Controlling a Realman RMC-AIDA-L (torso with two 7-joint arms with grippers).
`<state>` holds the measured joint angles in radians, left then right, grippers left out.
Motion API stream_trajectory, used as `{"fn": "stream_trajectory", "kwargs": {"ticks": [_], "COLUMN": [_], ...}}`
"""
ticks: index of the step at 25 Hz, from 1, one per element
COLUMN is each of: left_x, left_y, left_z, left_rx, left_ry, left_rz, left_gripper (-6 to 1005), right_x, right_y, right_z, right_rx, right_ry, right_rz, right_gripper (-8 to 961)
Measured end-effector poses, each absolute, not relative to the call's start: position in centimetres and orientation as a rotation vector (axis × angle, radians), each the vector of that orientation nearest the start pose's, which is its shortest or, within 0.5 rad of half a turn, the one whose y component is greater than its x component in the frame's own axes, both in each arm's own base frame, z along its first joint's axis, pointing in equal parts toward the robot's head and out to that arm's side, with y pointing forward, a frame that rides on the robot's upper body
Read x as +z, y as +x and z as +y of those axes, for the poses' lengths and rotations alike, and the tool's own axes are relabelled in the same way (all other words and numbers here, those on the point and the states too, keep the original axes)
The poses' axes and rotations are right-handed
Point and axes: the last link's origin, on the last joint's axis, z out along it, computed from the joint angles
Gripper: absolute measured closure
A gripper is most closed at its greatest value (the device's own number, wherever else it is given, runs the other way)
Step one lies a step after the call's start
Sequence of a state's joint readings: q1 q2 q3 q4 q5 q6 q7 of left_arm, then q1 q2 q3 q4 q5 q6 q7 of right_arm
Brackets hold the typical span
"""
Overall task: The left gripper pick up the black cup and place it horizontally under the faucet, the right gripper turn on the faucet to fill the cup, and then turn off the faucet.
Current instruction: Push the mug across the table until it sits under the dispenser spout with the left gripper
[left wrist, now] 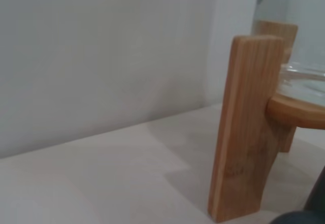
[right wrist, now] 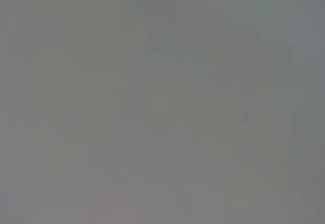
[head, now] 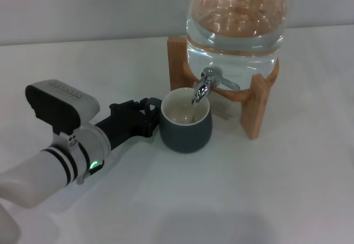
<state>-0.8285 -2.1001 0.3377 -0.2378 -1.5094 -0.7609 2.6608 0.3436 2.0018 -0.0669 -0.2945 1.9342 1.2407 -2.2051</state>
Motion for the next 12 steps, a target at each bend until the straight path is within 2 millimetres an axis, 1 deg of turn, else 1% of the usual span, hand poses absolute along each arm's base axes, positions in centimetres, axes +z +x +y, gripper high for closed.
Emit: {"fn": "stream_trajectory", "kwargs": {"ticks": [12], "left_x": [-13.9], "left_y": [-22.9], "left_z": [36.7], "left_rx": [-0.492], "left_ry": [-2.362], "left_rz": [-0.663], "left_gripper": [631], "right_x": [13.7], "right_y": [41.6], "right_z": [29.2], "right_rx": [0.972], "right_ry": [-1.160], "right_rz": [0.789], "right_gripper": [112]}}
